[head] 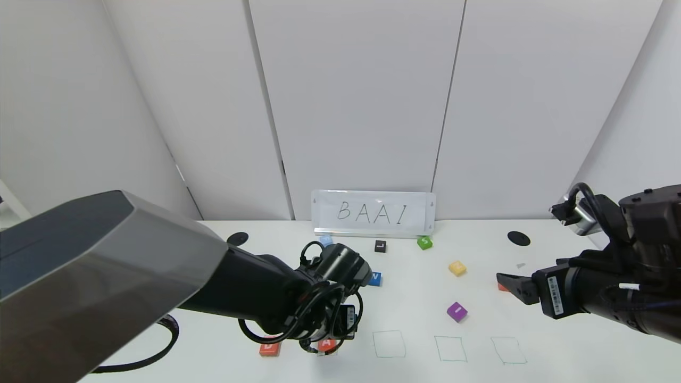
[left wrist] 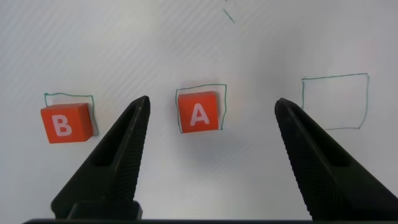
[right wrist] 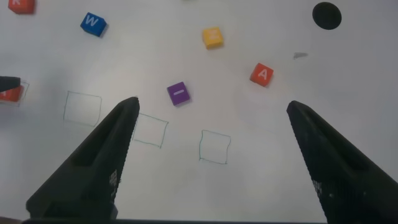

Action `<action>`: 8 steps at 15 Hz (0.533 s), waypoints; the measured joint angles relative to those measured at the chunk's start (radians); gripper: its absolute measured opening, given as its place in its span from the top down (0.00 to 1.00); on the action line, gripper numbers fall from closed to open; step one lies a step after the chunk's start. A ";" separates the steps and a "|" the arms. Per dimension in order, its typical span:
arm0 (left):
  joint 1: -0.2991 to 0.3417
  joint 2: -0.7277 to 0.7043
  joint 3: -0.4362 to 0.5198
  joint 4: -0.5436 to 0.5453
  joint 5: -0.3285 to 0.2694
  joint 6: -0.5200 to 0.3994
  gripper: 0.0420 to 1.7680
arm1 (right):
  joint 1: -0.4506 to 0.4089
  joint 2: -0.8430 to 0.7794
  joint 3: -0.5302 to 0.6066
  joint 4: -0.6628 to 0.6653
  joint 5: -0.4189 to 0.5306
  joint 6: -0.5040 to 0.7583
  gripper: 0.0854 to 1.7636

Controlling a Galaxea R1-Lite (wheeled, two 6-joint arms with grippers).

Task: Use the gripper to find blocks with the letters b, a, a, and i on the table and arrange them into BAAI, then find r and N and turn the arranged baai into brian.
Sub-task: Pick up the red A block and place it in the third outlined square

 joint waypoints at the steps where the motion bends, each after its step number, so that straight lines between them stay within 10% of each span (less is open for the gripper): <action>1: 0.001 -0.027 0.000 -0.004 0.003 0.009 0.17 | -0.004 0.000 -0.002 0.000 0.000 0.000 0.03; 8: 0.126 -0.270 0.048 0.002 -0.119 0.223 0.09 | -0.035 0.040 -0.021 0.011 0.007 0.026 0.03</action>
